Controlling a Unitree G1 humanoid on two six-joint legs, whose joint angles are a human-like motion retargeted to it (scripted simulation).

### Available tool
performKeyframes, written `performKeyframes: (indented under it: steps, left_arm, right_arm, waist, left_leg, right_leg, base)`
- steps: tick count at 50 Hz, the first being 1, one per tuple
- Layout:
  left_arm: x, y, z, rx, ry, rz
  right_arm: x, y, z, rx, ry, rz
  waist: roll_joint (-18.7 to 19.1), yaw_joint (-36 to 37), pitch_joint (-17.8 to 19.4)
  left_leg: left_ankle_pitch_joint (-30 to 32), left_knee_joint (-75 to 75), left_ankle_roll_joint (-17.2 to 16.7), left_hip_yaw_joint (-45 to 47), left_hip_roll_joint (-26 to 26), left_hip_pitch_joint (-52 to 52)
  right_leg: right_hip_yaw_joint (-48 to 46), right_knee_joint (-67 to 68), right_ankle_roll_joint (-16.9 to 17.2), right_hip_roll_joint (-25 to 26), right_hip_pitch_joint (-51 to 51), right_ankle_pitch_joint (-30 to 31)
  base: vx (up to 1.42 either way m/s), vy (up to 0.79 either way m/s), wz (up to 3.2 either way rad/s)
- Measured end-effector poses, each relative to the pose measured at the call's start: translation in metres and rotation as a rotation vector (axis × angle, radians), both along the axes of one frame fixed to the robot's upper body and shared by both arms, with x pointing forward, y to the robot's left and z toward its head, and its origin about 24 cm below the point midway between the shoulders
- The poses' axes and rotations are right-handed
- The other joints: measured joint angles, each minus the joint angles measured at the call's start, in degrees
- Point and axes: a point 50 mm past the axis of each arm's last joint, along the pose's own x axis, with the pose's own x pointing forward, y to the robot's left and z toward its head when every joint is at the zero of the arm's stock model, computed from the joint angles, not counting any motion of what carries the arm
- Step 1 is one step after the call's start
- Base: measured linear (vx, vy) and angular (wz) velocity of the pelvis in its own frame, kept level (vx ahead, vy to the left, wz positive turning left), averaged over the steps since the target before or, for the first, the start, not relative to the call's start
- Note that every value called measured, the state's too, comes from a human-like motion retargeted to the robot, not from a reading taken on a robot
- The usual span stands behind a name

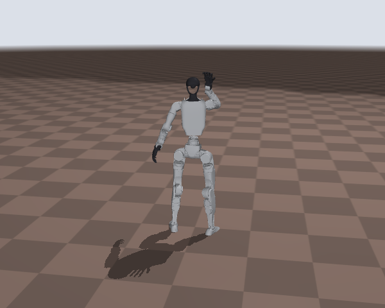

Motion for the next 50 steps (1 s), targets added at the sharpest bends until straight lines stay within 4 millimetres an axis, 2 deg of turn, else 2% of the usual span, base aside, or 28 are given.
performKeyframes:
  steps: [2, 3, 6, 8, 11, 13, 15, 17, 20, 23, 25, 28, 30, 31, 33, 35, 38, 42, 44, 45, 47, 50]
  left_arm:
    - [-0.002, -0.001, -0.001, -0.005, 0.007, 0.001]
    - [-0.002, -0.002, -0.002, -0.003, 0.011, 0.000]
    - [-0.002, -0.003, -0.003, 0.010, 0.026, -0.012]
    - [-0.002, -0.003, -0.003, 0.028, 0.033, -0.017]
    - [0.000, -0.002, -0.003, 0.058, 0.041, -0.016]
    - [0.002, -0.002, -0.003, 0.073, 0.040, -0.017]
    - [0.003, -0.003, -0.002, 0.079, 0.033, -0.021]
    - [0.005, -0.003, -0.002, 0.080, 0.024, -0.023]
    - [0.005, -0.003, -0.002, 0.070, 0.015, -0.014]
    - [0.005, -0.004, -0.001, 0.048, 0.001, -0.004]
    - [0.004, -0.004, -0.001, 0.027, -0.007, -0.012]
    - [0.004, -0.006, -0.001, -0.004, -0.013, -0.032]
    - [0.003, -0.007, -0.001, -0.021, -0.013, -0.038]
    - [0.003, -0.009, -0.002, -0.027, -0.013, -0.038]
    - [0.002, -0.011, -0.003, -0.034, -0.010, -0.036]
    - [0.002, -0.013, -0.004, -0.034, -0.006, -0.036]
    - [0.004, -0.014, -0.005, -0.017, 0.001, -0.043]
    - [0.007, -0.016, -0.006, 0.021, 0.008, -0.026]
    - [0.009, -0.016, -0.006, 0.034, 0.007, -0.008]
    - [0.010, -0.016, -0.006, 0.038, 0.005, -0.001]
    - [0.008, -0.016, -0.005, 0.036, 0.004, 0.000]
    - [0.004, -0.014, -0.005, 0.032, 0.013, -0.008]
  right_arm:
    - [0.008, -0.008, -0.002, 0.050, 0.041, -0.009]
    - [0.020, -0.015, -0.002, 0.099, 0.112, -0.021]
    - [0.080, -0.041, -0.012, 0.277, 0.467, -0.089]
    - [0.129, -0.061, -0.030, 0.401, 0.766, -0.126]
    - [0.197, -0.085, -0.068, 0.557, 1.217, -0.115]
    - [0.227, -0.094, -0.091, 0.640, 1.443, -0.091]
    - [0.240, -0.097, -0.104, 0.683, 1.555, -0.090]
    - [0.237, -0.092, -0.094, 0.652, 1.519, -0.106]
    - [0.207, -0.071, -0.055, 0.493, 1.271, -0.119]
    - [0.150, -0.044, -0.010, 0.308, 0.871, -0.153]
    - [0.104, -0.026, 0.009, 0.217, 0.588, -0.171]
    - [0.041, -0.004, 0.015, 0.103, 0.224, -0.111]
    - [0.015, 0.002, 0.011, 0.046, 0.064, -0.045]
    - [0.011, 0.001, 0.010, 0.041, 0.039, -0.021]
    - [0.017, -0.006, 0.008, 0.064, 0.064, 0.009]
    - [0.043, -0.018, 0.005, 0.133, 0.209, 0.010]
    - [0.107, -0.041, -0.014, 0.275, 0.586, -0.051]
    - [0.193, -0.067, -0.067, 0.463, 1.193, -0.139]
    - [0.221, -0.076, -0.091, 0.560, 1.440, -0.126]
    - [0.230, -0.080, -0.100, 0.605, 1.531, -0.111]
    - [0.234, -0.081, -0.101, 0.627, 1.560, -0.097]
    - [0.212, -0.070, -0.072, 0.526, 1.364, -0.103]
  waist:
    - [0.04, 0.02, 0.10]
    - [0.03, 0.05, 0.15]
    - [-0.22, 0.30, 0.23]
    - [-0.45, 0.51, 0.23]
    - [-0.68, 0.64, 0.09]
    - [-0.80, 0.73, -0.01]
    - [-0.81, 0.88, -0.27]
    - [-0.80, 1.03, -0.42]
    - [-0.60, 1.02, -0.53]
    - [-0.44, 0.76, -0.63]
    - [-0.41, 0.58, -0.66]
    - [-0.39, 0.30, -0.60]
    - [-0.36, 0.05, -0.48]
    - [-0.35, -0.05, -0.38]
    - [-0.33, -0.15, -0.18]
    - [-0.36, -0.06, 0.02]
    - [-0.59, 0.68, 0.33]
    - [-0.69, 2.04, 0.51]
    - [-0.68, 2.61, 0.52]
    - [-0.66, 2.87, 0.50]
    - [-0.59, 3.20, 0.20]
    - [-0.60, 3.34, -0.15]
  left_leg:
    - [-0.09, 0.04, 0.18, 0.15, 0.03, 0.22]
    - [-0.13, 0.03, 0.29, 0.27, 0.05, 0.39]
    - [-0.26, -0.07, 0.50, 0.83, 0.16, 1.00]
    - [-0.32, -0.19, 0.49, 1.30, 0.27, 1.42]
    - [-0.35, -0.42, 0.27, 1.98, 0.45, 1.85]
    - [-0.32, -0.56, 0.09, 2.34, 0.57, 1.98]
    - [-0.25, -0.67, -0.07, 2.61, 0.77, 1.94]
    - [-0.15, -0.74, -0.07, 2.67, 0.83, 1.74]
    - [-0.05, -0.71, 0.04, 2.41, 0.72, 1.28]
    - [0.05, -0.56, 0.09, 1.90, 0.58, 0.73]
    - [0.11, -0.44, 0.14, 1.55, 0.49, 0.39]
    - [0.14, -0.21, 0.21, 1.09, 0.37, 0.06]
    - [0.11, -0.06, 0.26, 0.85, 0.29, -0.01]
    - [0.09, 0.00, 0.31, 0.79, 0.25, 0.05]
    - [0.05, 0.08, 0.40, 0.76, 0.25, 0.24]
    - [0.00, 0.09, 0.52, 0.90, 0.28, 0.56]
    - [-0.08, -0.02, 0.67, 1.46, 0.36, 1.24]
    - [-0.11, -0.30, 0.63, 2.53, 0.51, 1.98]
    - [-0.07, -0.43, 0.45, 3.01, 0.66, 2.11]
    - [-0.03, -0.49, 0.33, 3.23, 0.79, 2.11]
    - [0.07, -0.55, 0.20, 3.45, 0.99, 1.85]
    - [0.27, -0.60, 0.24, 3.28, 1.01, 1.16]
  right_leg:
    - [0.17, 0.08, -0.10, 0.01, 0.09, -0.08]
    - [0.30, 0.12, -0.13, 0.03, 0.15, -0.11]
    - [0.82, 0.28, -0.20, 0.14, 0.28, -0.19]
    - [1.22, 0.39, -0.18, 0.26, 0.31, -0.23]
    - [1.76, 0.47, -0.04, 0.48, 0.22, -0.20]
    - [2.02, 0.46, 0.08, 0.63, 0.09, -0.12]
    - [2.22, 0.33, 0.11, 0.89, -0.11, 0.03]
    - [2.28, 0.23, 0.11, 0.99, -0.35, 0.17]
    - [2.14, 0.18, 0.11, 0.89, -0.63, 0.27]
    - [1.76, 0.13, 0.11, 0.72, -0.81, 0.32]
    - [1.47, 0.08, 0.11, 0.61, -0.86, 0.36]
    - [1.08, 0.03, 0.10, 0.45, -0.79, 0.38]
    - [0.88, 0.07, 0.10, 0.33, -0.66, 0.34]
    - [0.83, 0.12, 0.09, 0.28, -0.56, 0.31]
    - [0.84, 0.21, 0.01, 0.25, -0.38, 0.26]
    - [1.01, 0.32, -0.07, 0.27, -0.20, 0.22]
    - [1.57, 0.52, -0.10, 0.35, -0.03, 0.17]
    - [2.56, 0.67, 0.02, 0.56, -0.14, 0.26]
    - [2.97, 0.64, 0.10, 0.76, -0.34, 0.39]
    - [3.14, 0.59, 0.11, 0.92, -0.48, 0.47]
    - [3.31, 0.40, 0.11, 1.19, -0.81, 0.69]
    - [3.17, 0.18, 0.11, 1.27, -1.32, 0.94]
  base:
    - [0.00, 0.00, 0.00]
    - [0.00, 0.00, 0.00]
    - [0.00, 0.00, -0.06]
    - [0.00, -0.01, -0.19]
    - [0.00, 0.00, -0.06]
    - [0.00, 0.00, 0.00]
    - [0.00, 0.00, 0.00]
    - [0.00, 0.00, 0.00]
    - [0.00, 0.00, 0.00]
    - [0.00, 0.00, 0.00]
    - [0.00, 0.00, 0.00]
    - [0.00, 0.00, 0.00]
    - [0.00, 0.00, 0.00]
    - [0.00, 0.00, 0.00]
    - [0.00, 0.00, 0.00]
    - [0.00, 0.00, 0.00]
    - [-0.01, 0.00, -0.06]
    - [-0.02, 0.00, -0.21]
    - [-0.03, -0.01, -0.18]
    - [0.00, 0.00, 0.00]
    - [0.00, 0.00, 0.00]
    - [0.00, 0.00, 0.00]
